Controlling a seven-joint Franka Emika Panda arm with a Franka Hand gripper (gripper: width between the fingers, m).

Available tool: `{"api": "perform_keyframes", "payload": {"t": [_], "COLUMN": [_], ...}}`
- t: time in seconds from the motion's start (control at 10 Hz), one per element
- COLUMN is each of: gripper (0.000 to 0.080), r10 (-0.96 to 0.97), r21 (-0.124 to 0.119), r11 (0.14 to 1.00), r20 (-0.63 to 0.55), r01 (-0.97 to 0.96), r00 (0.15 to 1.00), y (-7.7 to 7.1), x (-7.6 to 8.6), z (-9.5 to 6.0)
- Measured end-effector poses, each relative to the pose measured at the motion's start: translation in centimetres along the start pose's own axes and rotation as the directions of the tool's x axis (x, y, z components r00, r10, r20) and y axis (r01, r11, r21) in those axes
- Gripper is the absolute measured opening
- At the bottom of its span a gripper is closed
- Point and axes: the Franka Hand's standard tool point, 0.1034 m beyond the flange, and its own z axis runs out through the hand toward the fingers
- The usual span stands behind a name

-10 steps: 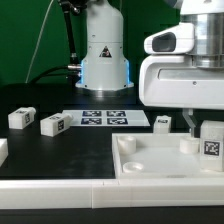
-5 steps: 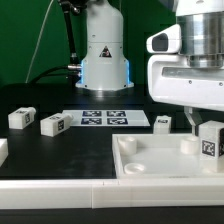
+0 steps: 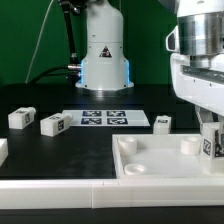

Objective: Assemble one leg

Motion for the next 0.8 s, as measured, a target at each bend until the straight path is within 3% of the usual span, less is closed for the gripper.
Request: {"api": "perform_keyframes", "payload": {"t": [0.2, 0.5, 0.8], "gripper": [0.0291, 0.0291, 0.0291], "r10": [0.149, 0.433, 0.523], "r21": [0.003, 0.013, 0.004], "r11": [0.989, 0.901, 0.852], "r20": [0.005, 0.009, 0.039], "r01": [-0.149, -0.433, -0.524], "r00": [0.989, 0.901, 0.851], "y": [-0.06, -0.14, -0.16], "x": [-0.04, -0.16, -0.01], "z": [0.01, -0.01, -0.01]}}
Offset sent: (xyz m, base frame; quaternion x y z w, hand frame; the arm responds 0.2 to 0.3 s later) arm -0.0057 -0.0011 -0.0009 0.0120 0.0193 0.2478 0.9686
